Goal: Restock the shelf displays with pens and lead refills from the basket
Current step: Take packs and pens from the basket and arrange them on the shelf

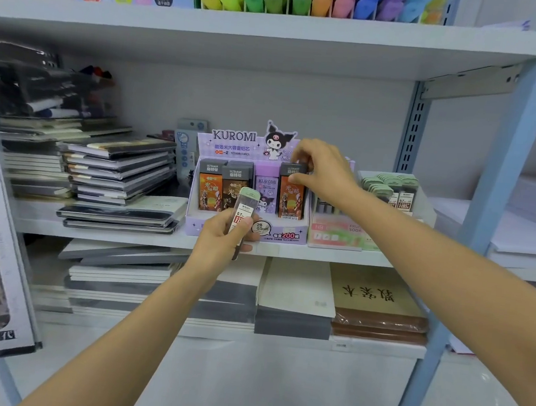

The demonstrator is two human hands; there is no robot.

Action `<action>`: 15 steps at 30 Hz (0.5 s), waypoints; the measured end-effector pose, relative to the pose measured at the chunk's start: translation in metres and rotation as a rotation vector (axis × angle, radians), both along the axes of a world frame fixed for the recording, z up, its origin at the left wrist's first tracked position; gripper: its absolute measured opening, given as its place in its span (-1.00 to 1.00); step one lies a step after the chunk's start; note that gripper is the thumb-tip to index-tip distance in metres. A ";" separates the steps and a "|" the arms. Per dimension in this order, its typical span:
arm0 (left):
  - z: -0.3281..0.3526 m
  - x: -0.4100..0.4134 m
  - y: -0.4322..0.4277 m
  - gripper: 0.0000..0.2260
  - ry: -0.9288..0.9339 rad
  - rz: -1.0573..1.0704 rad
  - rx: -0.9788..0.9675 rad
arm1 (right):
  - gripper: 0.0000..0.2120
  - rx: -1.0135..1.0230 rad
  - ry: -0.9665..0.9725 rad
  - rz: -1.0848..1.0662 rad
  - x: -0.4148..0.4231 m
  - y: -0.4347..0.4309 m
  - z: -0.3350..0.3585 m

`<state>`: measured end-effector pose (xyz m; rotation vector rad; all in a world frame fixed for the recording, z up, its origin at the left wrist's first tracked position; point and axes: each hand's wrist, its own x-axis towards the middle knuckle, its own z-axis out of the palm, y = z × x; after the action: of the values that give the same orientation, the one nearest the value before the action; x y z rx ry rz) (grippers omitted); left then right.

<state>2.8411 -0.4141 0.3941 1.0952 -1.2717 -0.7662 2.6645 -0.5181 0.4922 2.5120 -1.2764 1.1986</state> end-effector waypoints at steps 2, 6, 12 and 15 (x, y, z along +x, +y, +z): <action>0.000 0.000 0.000 -0.86 -0.005 -0.001 0.006 | -0.79 -0.019 0.034 -0.057 0.000 -0.002 -0.003; 0.000 0.000 0.002 -0.82 -0.014 -0.003 -0.010 | -0.86 -0.061 0.045 -0.082 -0.001 0.002 -0.002; 0.011 -0.027 0.004 -0.88 -0.047 0.007 -0.191 | -0.72 0.139 -0.150 0.393 -0.011 0.053 -0.005; 0.015 -0.051 0.007 -0.88 -0.095 -0.068 -0.212 | -0.73 0.233 -0.185 0.443 -0.030 0.069 -0.017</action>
<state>2.7903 -0.4072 0.4095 0.9294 -1.4419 -0.6197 2.6343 -0.4492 0.4749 3.0297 -0.9656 1.4700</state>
